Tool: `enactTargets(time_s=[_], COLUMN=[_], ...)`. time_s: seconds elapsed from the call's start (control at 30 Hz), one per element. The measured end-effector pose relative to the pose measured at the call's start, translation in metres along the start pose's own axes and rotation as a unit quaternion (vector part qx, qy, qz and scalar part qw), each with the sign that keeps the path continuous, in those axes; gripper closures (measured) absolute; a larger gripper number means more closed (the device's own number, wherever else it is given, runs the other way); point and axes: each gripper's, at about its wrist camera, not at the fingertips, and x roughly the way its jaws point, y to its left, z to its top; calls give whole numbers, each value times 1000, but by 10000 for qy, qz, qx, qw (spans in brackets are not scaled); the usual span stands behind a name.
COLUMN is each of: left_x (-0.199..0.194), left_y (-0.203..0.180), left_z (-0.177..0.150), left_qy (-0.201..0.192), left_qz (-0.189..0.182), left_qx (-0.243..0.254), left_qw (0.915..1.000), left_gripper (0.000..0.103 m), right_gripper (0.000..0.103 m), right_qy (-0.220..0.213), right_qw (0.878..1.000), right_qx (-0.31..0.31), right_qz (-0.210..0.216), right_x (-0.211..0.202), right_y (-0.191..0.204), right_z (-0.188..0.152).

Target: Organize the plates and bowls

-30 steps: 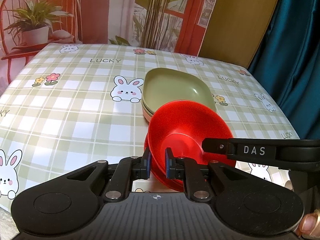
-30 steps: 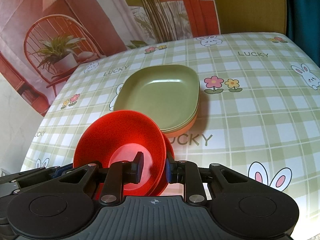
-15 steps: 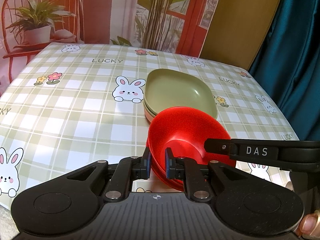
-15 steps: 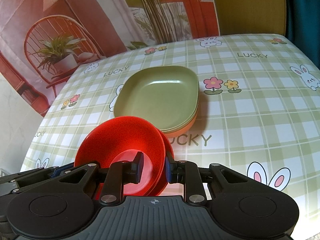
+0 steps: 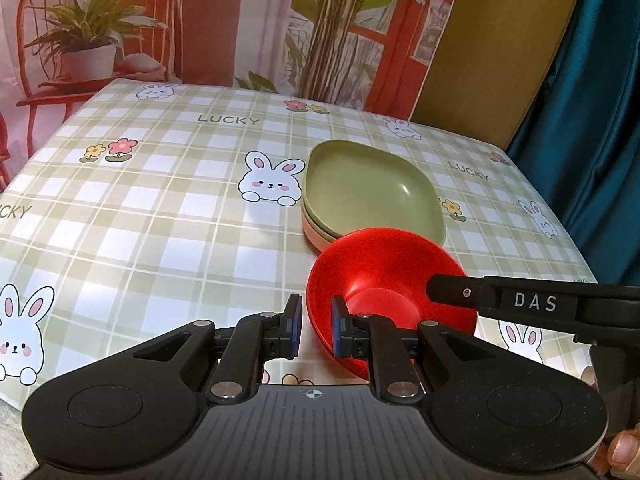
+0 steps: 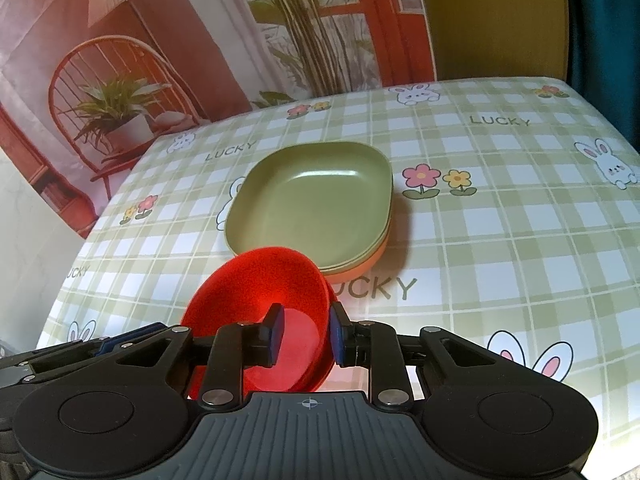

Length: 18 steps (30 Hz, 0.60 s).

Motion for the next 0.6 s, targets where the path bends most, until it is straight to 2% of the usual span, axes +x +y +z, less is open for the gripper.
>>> enactTargets(time_s=[0.07,0.13,0.2,0.6], left_x=[1,2,3,20], left_y=[0,2,4,6], left_z=[-1,-2,-2,-8], left_qy=[1,8,16,220], left_qz=[-18,-46,-76,-246], left_qx=[-37,-85,-143,-308], left_qw=[10000,10000,9999,9990], left_gripper=[87,79,77,77], right_gripper=[76,76,76,76], right_qy=[-18,-11,18,272], right_qw=[10000,10000,10000,9994], right_qx=[25,49,91,197], right_qz=[-2,-24,-32,14], right_x=[-1,0,1,19], right_y=[-3,-5,-8,-11], right_z=[0,-1,-2,-11])
